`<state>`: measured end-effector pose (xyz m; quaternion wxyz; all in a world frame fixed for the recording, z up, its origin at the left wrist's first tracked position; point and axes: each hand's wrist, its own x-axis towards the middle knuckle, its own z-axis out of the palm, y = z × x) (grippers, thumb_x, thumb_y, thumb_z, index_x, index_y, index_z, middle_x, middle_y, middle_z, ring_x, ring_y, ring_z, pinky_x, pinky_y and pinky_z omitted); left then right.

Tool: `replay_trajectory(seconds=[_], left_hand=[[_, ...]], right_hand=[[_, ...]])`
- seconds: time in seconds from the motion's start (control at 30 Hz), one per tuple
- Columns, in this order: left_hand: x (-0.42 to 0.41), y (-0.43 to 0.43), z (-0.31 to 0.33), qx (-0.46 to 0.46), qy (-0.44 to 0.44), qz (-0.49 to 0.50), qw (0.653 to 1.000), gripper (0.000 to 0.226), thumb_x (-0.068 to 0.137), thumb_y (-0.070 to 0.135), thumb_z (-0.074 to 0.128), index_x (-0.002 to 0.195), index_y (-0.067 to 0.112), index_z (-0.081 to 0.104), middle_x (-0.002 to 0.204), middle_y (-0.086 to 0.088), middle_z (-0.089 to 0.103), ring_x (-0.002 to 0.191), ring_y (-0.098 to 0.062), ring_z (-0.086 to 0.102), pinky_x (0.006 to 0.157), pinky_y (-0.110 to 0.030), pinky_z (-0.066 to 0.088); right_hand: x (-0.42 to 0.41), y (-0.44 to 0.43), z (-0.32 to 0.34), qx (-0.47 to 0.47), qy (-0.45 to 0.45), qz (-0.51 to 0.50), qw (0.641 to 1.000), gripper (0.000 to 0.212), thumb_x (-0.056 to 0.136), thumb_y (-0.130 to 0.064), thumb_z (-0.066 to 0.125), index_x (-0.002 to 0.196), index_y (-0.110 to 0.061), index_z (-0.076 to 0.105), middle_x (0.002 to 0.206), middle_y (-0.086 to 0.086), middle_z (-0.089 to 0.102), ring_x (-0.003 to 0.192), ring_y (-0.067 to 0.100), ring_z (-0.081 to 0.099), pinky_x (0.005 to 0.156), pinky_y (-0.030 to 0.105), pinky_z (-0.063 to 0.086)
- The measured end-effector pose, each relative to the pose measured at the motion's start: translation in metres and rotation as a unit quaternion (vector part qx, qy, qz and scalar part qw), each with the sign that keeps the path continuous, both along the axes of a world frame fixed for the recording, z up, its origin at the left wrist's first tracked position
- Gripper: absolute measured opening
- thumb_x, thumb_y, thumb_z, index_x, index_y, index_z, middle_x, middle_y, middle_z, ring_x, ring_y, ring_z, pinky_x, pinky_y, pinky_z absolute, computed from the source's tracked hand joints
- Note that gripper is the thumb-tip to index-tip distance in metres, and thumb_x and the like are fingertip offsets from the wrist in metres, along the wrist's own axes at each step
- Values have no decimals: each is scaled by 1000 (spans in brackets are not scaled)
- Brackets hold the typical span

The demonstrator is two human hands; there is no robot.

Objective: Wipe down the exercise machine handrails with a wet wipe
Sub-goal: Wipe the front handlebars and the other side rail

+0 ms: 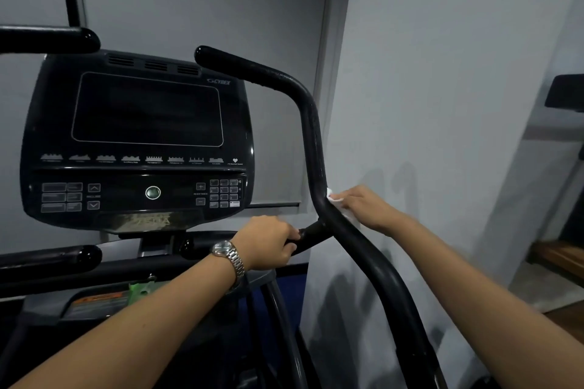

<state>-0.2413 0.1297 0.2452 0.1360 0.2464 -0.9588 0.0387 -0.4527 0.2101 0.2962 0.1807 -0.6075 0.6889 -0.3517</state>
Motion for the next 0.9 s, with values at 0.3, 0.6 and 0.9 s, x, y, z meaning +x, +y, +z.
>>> replay_trajectory(seconds=[0.3, 0.6, 0.9], left_hand=[[3, -1, -4, 1, 7, -1, 1000, 41, 84, 41, 41, 118, 31, 61, 108, 8, 69, 97, -15, 63, 82, -36, 52], [1, 0, -3, -2, 5, 4, 1000, 43, 84, 41, 39, 118, 31, 62, 109, 8, 69, 98, -14, 62, 82, -34, 51], [-1, 0, 0, -11, 18, 1, 1000, 36, 86, 38, 43, 113, 29, 65, 108, 9, 69, 91, -14, 63, 73, -29, 50]], right_hand=[[-3, -24, 3, -39, -38, -18, 998, 62, 90, -56, 47, 59, -2, 47, 57, 11, 42, 59, 24, 43, 68, 37, 36], [10, -28, 11, -87, -42, -22, 995, 78, 90, -66, 35, 67, 8, 45, 63, 16, 43, 61, 19, 44, 68, 36, 41], [20, -37, 29, -112, -5, -28, 993, 36, 103, -31, 33, 111, -23, 67, 80, -4, 61, 75, 14, 54, 78, 27, 41]])
